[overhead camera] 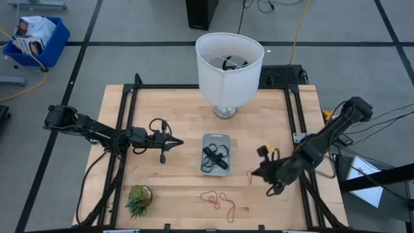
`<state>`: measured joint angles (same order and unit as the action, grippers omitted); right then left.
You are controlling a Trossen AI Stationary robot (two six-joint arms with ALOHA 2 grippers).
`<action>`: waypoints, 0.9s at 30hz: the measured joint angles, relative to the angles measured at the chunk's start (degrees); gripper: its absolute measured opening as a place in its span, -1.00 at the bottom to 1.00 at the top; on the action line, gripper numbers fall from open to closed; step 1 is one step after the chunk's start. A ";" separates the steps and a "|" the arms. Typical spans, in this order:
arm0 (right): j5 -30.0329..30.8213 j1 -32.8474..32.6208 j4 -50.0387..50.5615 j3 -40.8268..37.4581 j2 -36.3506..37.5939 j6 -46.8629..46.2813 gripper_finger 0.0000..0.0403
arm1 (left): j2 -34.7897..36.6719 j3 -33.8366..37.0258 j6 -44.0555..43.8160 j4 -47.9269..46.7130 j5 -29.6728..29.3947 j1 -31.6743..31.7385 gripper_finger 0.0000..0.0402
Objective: Pick and place rubber bands into bin
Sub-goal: Put the red rubber band into the gray bin
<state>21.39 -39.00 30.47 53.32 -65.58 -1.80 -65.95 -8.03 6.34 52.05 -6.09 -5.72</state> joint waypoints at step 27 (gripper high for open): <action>4.38 4.57 -26.97 -29.46 32.44 8.59 -1.00 | 0.00 0.00 -1.58 -0.46 -1.97 0.00 -0.85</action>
<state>25.77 -34.43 3.50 23.86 -33.14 6.78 -65.95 -8.03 4.77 51.59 -8.05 -5.72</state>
